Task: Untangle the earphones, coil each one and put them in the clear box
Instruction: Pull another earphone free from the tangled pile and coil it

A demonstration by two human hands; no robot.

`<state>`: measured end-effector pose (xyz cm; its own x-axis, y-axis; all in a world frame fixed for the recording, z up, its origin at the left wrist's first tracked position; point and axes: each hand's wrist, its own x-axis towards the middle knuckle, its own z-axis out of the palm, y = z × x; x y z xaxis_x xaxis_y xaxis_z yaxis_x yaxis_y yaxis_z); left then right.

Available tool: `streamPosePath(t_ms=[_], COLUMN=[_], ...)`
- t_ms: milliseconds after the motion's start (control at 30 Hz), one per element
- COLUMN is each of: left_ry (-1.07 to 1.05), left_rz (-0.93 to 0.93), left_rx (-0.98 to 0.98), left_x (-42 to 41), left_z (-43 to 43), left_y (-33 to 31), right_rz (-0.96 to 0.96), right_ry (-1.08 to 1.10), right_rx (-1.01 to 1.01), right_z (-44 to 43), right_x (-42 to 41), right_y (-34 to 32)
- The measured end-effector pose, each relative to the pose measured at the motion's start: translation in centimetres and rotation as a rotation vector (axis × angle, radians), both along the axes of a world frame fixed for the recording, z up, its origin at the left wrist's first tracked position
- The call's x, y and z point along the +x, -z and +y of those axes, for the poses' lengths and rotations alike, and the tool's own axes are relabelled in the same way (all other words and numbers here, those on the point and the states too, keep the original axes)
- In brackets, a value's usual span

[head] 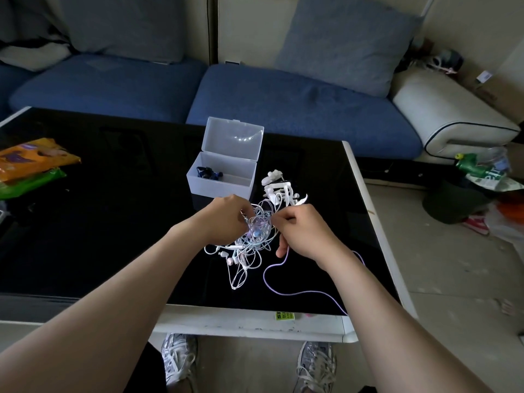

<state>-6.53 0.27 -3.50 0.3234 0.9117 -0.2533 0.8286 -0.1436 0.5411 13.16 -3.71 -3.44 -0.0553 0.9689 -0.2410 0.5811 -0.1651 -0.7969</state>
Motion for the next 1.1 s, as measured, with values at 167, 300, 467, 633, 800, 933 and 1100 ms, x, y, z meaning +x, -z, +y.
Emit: streamPosePath(t_ms=[167, 300, 467, 633, 800, 933, 1100], left_ry=[-0.005, -0.039, -0.084, -0.108, -0.064, -0.082, -0.042], left_rz=[-0.036, -0.107, -0.267, -0.221, -0.009, -0.047, -0.316], left_rx=[-0.071, -0.129, -0.182, -0.086, 0.190, 0.266, 0.237], left_x=[0.5, 0.6, 0.4, 0.5, 0.5, 0.3, 0.2], left_z=[-0.2, -0.1, 0.1, 0.1, -0.3, -0.2, 0.1], left_y=[0.3, 0.5, 0.4, -0.8, -1.5, -1.3, -1.9], right_rz=[0.031, 0.157, 0.249, 0.228, -0.142, -0.092, -0.004], right_ry=[-0.050, 0.006, 0.064, 0.155, 0.248, 0.218, 0.074], right_rx=[-0.098, -0.125, -0.142, -0.046, 0.124, 0.391, 0.642], right_z=[0.0, 0.4, 0.5, 0.9, 0.3, 0.0, 0.0], right_x=[0.0, -0.1, -0.2, 0.0, -0.3, -1.0, -1.9], right_y=[0.3, 0.5, 0.3, 0.0, -1.1, -1.1, -1.0])
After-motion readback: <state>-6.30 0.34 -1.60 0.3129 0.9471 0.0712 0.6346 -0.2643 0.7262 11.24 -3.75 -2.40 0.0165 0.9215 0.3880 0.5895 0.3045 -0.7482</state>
